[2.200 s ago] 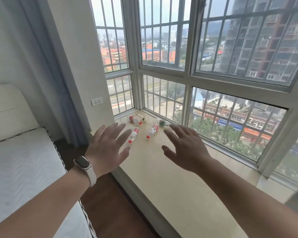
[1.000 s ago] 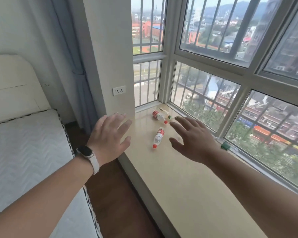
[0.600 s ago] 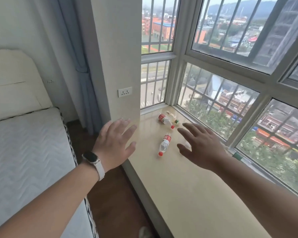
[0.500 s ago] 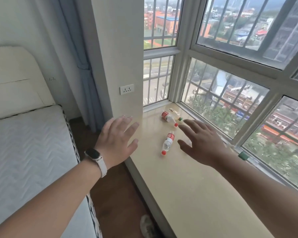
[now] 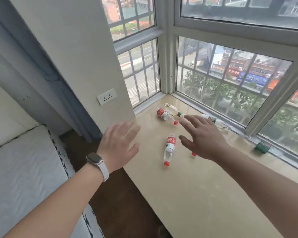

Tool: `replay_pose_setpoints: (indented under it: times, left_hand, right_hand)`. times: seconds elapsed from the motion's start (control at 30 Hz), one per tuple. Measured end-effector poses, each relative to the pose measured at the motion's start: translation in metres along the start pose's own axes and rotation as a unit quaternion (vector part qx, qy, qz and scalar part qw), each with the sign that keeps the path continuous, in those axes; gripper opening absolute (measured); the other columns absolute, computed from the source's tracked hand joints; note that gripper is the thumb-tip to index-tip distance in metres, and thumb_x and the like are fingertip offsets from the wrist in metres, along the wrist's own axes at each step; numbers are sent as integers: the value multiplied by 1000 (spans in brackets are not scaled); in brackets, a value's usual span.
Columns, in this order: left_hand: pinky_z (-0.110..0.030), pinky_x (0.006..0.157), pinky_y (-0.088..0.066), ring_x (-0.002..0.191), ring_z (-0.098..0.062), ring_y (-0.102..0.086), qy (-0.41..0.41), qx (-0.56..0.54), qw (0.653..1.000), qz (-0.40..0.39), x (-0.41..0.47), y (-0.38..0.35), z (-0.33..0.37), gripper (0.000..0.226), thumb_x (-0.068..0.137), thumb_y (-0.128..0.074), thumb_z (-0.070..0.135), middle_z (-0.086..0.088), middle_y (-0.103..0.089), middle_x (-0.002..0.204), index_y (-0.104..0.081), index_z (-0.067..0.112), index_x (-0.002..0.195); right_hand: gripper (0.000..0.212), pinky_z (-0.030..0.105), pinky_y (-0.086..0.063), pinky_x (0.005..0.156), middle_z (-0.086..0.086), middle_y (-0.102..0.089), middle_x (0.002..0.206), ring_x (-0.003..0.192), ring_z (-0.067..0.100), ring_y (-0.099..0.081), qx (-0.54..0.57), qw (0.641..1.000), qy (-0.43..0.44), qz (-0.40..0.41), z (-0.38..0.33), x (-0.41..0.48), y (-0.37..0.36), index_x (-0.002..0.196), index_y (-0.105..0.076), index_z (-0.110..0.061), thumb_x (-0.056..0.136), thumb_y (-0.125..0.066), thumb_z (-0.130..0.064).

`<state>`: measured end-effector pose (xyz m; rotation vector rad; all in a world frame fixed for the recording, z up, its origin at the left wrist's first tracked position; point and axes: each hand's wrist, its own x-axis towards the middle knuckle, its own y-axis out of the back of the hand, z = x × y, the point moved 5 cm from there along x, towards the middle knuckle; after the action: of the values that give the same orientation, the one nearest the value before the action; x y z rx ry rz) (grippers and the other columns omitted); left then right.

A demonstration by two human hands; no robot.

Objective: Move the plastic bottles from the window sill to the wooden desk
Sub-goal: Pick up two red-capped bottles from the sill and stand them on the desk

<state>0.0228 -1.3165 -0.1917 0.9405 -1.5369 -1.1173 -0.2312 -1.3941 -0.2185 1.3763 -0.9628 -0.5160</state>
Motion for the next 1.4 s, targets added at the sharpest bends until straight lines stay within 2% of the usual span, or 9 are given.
replay_pose_setpoints:
  times: [0.07,0.2,0.33,0.53,0.73,1.0,1.13,1.27,1.4]
  left_hand:
    - [-45,109,-25,124,-30,-53,-15,-2,1000,-4,26,-10,1,51,86,-45,43,-8,-59,134,-51,21,131]
    - [-51,108,-34,129,-31,-50,-63,-7,998,-31,65,-40,3,52,87,-44,44,-8,-58,137,-53,21,133]
    - [-44,108,-24,129,-26,-44,-107,-21,993,-39,97,-68,13,53,87,-47,43,-6,-58,137,-55,20,134]
    - [-43,106,-23,126,-26,-44,-150,-61,986,-32,152,-115,24,53,85,-48,43,-8,-61,132,-62,16,129]
    - [-44,100,-34,120,-32,-55,-150,-129,970,-145,177,-204,19,54,84,-47,42,-11,-61,131,-58,16,130]
    - [-49,98,-44,124,-34,-55,-131,-182,951,-215,190,-320,33,54,84,-46,41,-12,-59,136,-58,17,131]
    - [-46,94,-47,120,-27,-51,-121,-197,944,-237,188,-376,44,54,80,-50,38,-9,-60,134,-62,17,128]
    - [-48,92,-48,117,-35,-57,-173,-197,916,-302,187,-436,53,56,80,-42,38,-13,-58,135,-63,13,127]
    - [-51,93,-52,119,-39,-58,-255,-189,888,-333,179,-475,56,54,82,-43,33,-16,-60,133,-64,11,126]
  right_hand:
    - [58,44,-42,97,10,-60,130,118,34,-55,0,1000,-10,-10,18,14,-12,127,-61,-16,88,-40,-54]
    - [59,45,-42,97,11,-60,130,118,34,-55,0,999,-20,-34,47,33,-29,126,-61,-16,89,-37,-54]
    - [56,44,-42,96,9,-60,130,118,33,-54,6,998,-53,-28,71,34,-41,126,-60,-18,89,-39,-54]
    - [55,42,-41,98,9,-60,130,119,31,-53,-3,990,-131,-47,112,29,-65,125,-61,-17,87,-42,-51]
    - [48,41,-42,95,8,-60,129,118,31,-54,-5,973,-205,-102,140,19,-116,126,-60,-16,88,-53,-45]
    - [50,42,-38,95,6,-51,139,126,30,-45,18,950,-265,-165,166,14,-213,132,-54,-15,91,-56,-43]
    - [52,43,-41,94,8,-52,138,125,31,-46,55,936,-305,-169,188,12,-269,135,-52,-14,90,-59,-39]
    - [54,45,-43,95,10,-51,139,125,33,-46,61,926,-316,-195,212,9,-314,138,-50,-14,87,-58,-31]
    - [63,46,-39,100,11,-43,148,131,34,-40,54,928,-254,-269,234,8,-352,142,-45,-15,84,-63,-26]
